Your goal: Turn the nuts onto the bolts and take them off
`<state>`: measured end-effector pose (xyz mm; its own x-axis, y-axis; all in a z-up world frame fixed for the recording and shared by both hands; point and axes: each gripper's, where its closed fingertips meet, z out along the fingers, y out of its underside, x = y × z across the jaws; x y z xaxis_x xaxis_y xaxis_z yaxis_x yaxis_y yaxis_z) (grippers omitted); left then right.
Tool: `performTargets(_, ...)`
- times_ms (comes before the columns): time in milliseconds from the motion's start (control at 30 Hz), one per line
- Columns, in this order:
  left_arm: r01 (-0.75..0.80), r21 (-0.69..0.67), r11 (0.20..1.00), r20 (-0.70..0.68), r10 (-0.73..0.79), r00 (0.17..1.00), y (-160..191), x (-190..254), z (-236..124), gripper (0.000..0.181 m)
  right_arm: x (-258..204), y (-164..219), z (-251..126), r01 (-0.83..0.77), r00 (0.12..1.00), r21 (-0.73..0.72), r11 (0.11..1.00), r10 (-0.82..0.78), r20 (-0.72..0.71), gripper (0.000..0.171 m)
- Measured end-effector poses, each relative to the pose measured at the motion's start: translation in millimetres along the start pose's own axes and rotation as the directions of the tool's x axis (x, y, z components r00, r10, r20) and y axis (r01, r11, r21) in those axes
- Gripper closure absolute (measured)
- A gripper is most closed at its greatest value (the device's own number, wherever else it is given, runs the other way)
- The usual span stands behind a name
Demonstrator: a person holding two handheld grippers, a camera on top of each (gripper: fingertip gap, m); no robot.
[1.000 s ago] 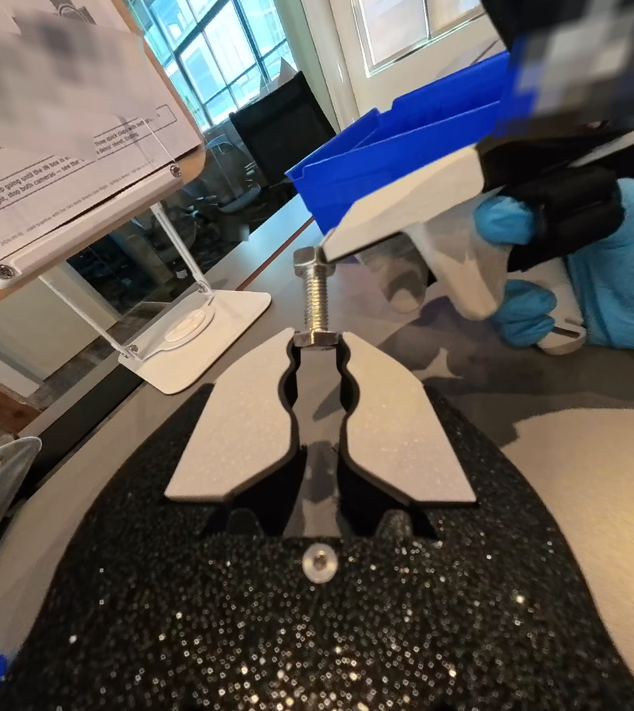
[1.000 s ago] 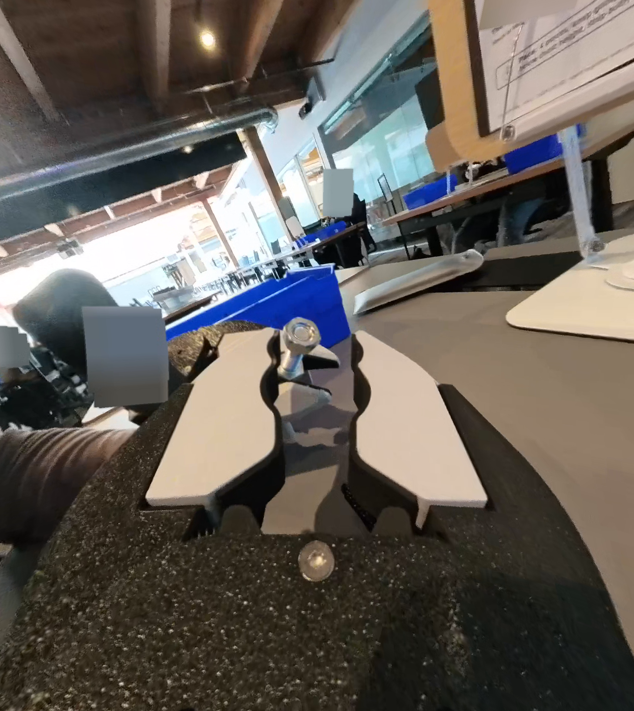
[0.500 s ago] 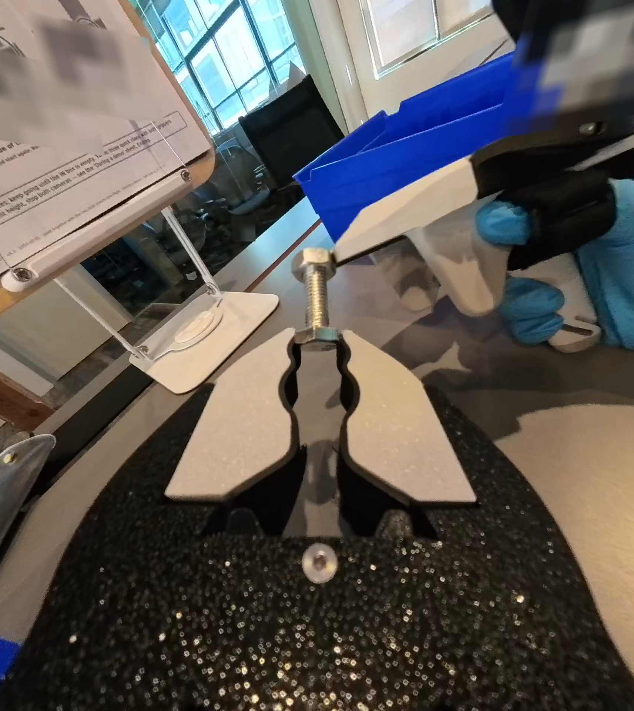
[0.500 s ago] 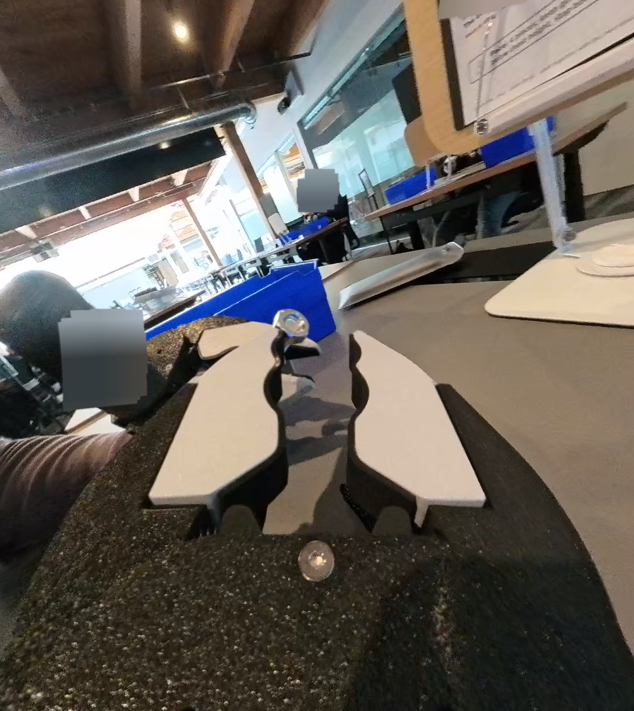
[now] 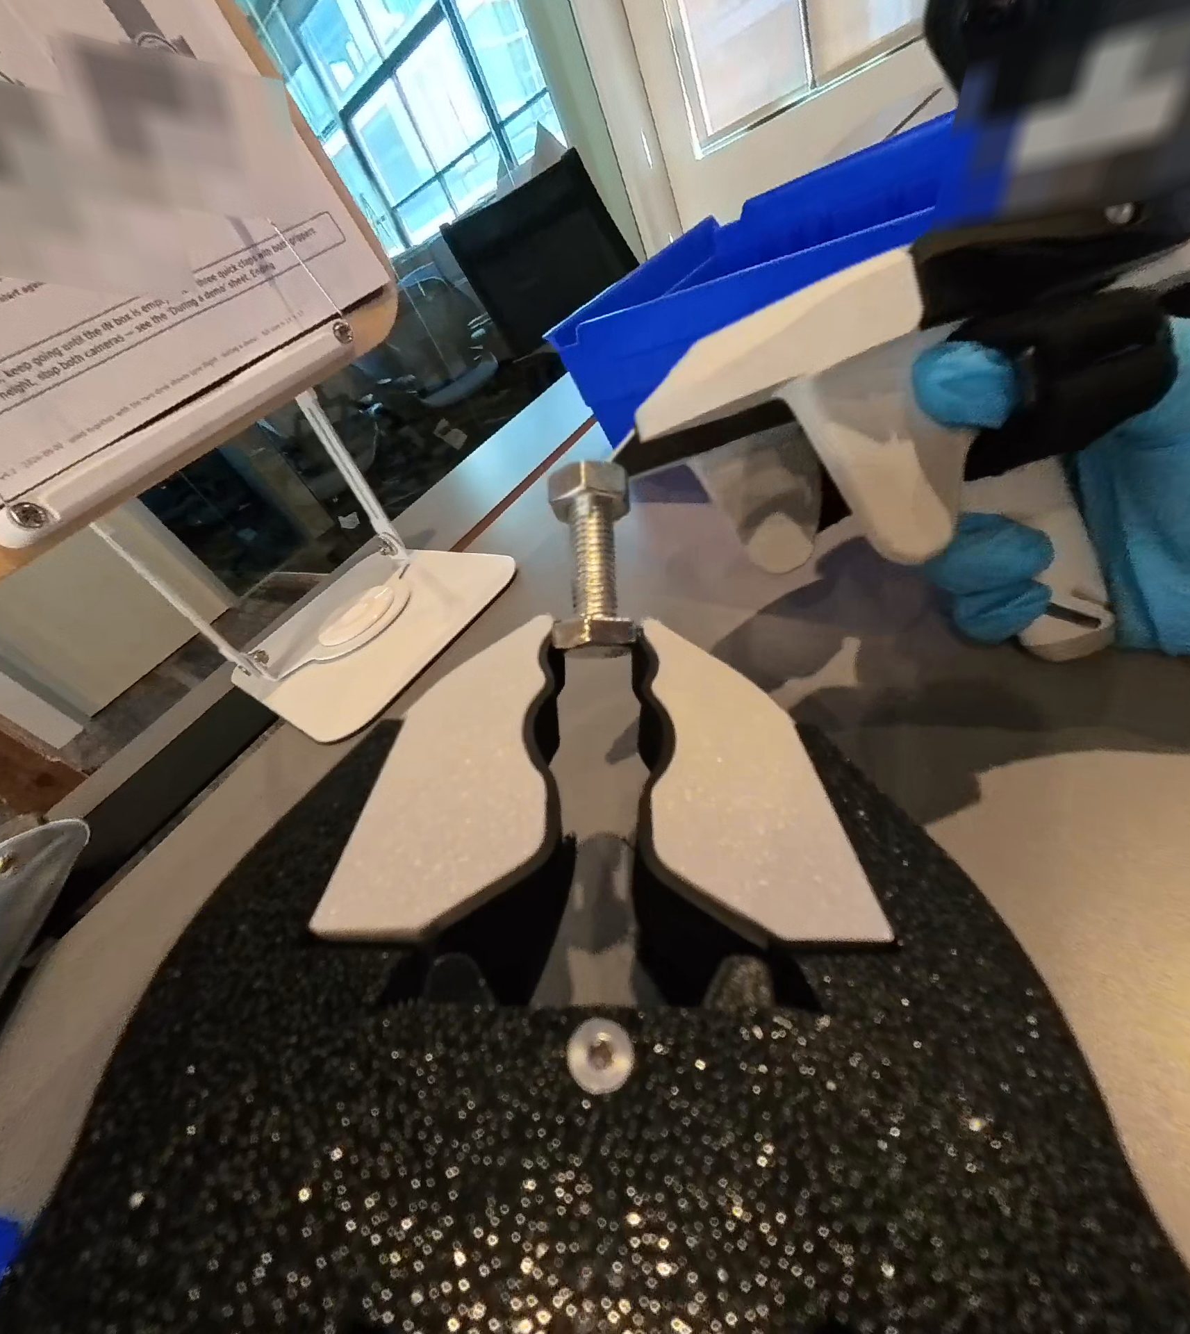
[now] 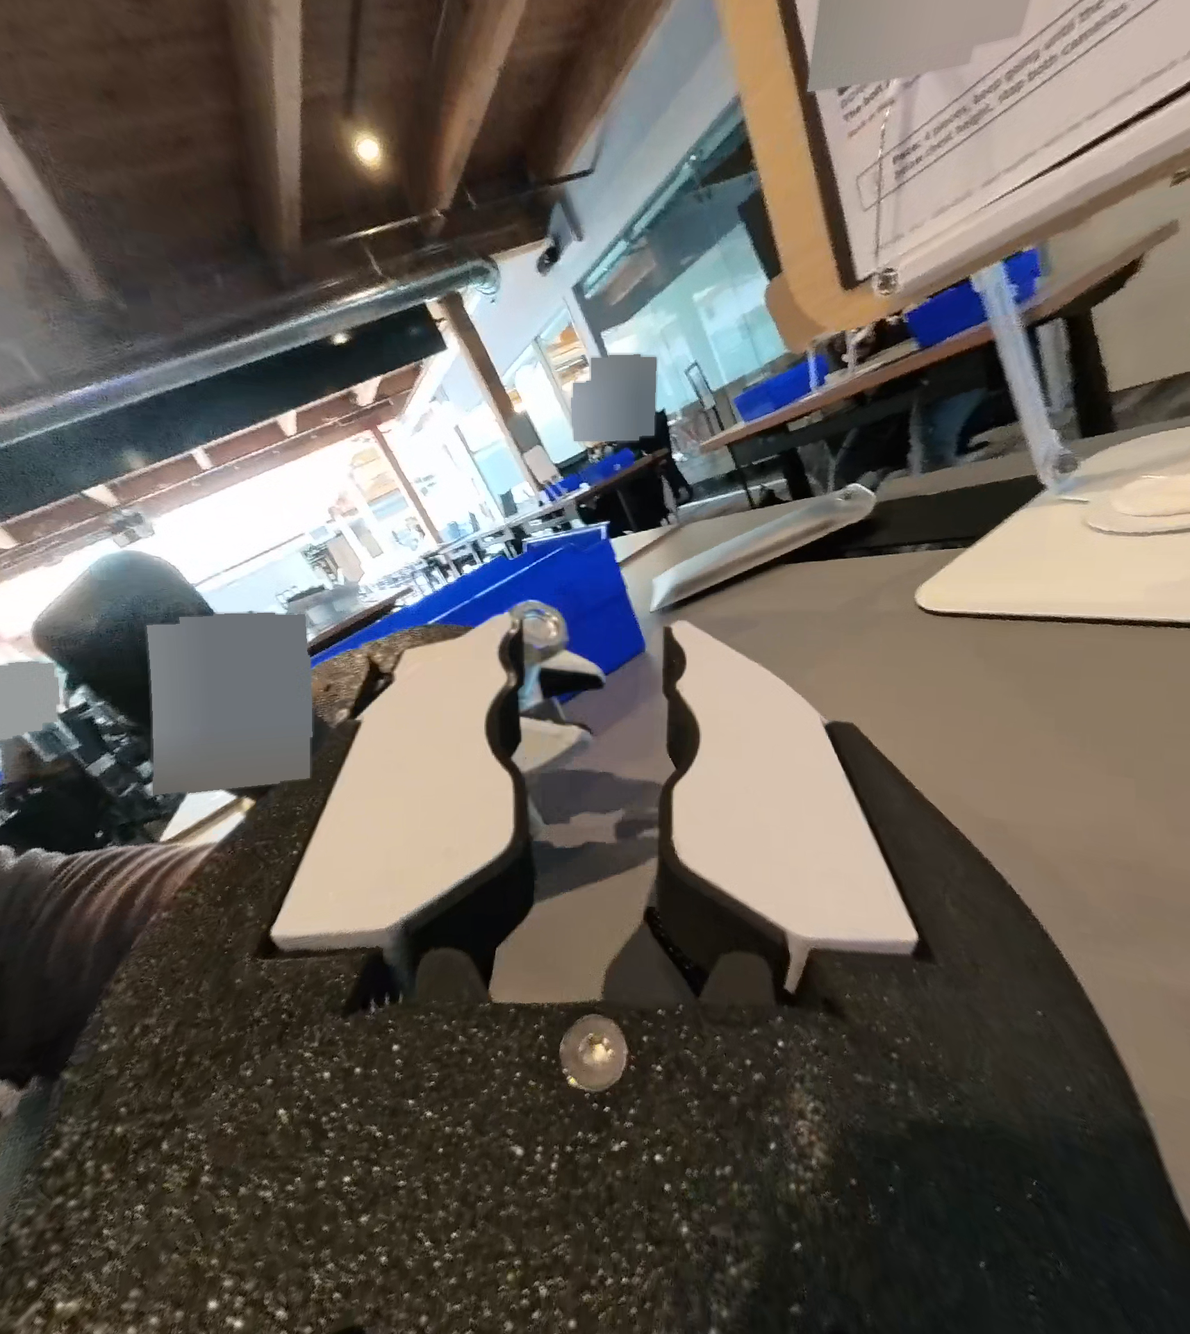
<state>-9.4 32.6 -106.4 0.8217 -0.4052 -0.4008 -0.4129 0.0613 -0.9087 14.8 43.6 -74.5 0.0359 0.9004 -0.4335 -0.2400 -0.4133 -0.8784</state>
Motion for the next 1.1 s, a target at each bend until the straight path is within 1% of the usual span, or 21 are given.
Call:
performTargets(100,-0.028,0.003,1.000,-0.009,0.028,1.000,-2.1,4.9,1.0,0.164,-8.1,7.6,6.7,0.012,0.999,-0.043,0.999,-0.010,0.040,0.131)
performTargets(200,-0.068,0.003,0.998,-0.010,0.069,0.998,-3.4,8.7,0.8,0.164,-12.9,7.8,8.7,-0.024,0.997,-0.037,0.999,0.027,0.076,0.130)
performTargets(233,-0.079,0.002,0.997,-0.010,0.079,0.997,-3.7,9.6,0.7,0.164,-13.5,8.5,8.9,-0.034,0.996,-0.042,0.999,0.038,0.085,0.132)
performTargets(267,-0.085,0.003,0.996,-0.011,0.085,0.996,-4.0,10.2,0.7,0.164,-15.2,9.3,8.8,-0.040,0.994,-0.051,0.998,0.045,0.099,0.138)
performTargets(333,-0.082,0.005,0.997,-0.017,0.082,0.997,-4.2,11.0,0.4,0.164,-20.4,9.3,7.6,-0.036,0.990,-0.062,0.997,0.045,0.135,0.153)
performTargets(400,-0.076,0.016,0.997,-0.029,0.076,0.997,-5.7,12.3,-0.6,0.164,-23.4,9.2,6.8,-0.014,0.988,-0.076,0.997,0.025,0.152,0.153)
performTargets(467,-0.066,0.043,0.997,-0.060,0.068,0.996,-9.1,16.3,-2.5,0.164,-27.7,8.6,4.4,0.060,0.981,-0.103,0.993,-0.040,0.188,0.153)
performTargets(533,-0.034,0.098,0.995,-0.130,0.046,0.990,-15.3,23.6,-5.9,0.164,-37.4,7.7,0.0,0.197,0.952,-0.124,0.972,-0.160,0.260,0.153)
performTargets(600,-0.004,0.136,0.991,-0.200,0.031,0.979,-20.3,32.1,-9.2,0.164,-46.7,7.8,-5.6,0.352,0.899,-0.135,0.926,-0.295,0.323,0.153)
performTargets(700,-0.007,0.174,0.985,-0.251,0.051,0.967,-26.1,42.0,-12.6,0.164,-58.6,8.6,-13.2,0.538,0.798,-0.105,0.837,-0.464,0.385,0.153)
performTargets(800,0.014,0.205,0.979,-0.303,0.050,0.952,-31.1,50.1,-16.2,0.164,-67.1,9.0,-18.9,0.627,0.723,-0.069,0.776,-0.546,0.424,0.154)
performTargets(867,0.046,0.227,0.973,-0.343,0.036,0.939,-35.0,54.2,-19.8,0.164,-72.2,8.3,-21.0,0.638,0.698,-0.037,0.769,-0.558,0.448,0.153)
performTargets(933,0.090,0.242,0.966,-0.388,0.011,0.921,-39.0,57.7,-23.5,0.164,-77.0,6.8,-22.5,0.622,0.692,-0.004,0.783,-0.547,0.471,0.153)
performTargets(1100,0.178,0.268,0.947,-0.459,-0.037,0.888,-46.7,61.1,-30.0,0.164,-83.2,3.0,-24.1,0.520,0.718,0.045,0.853,-0.465,0.519,0.153)
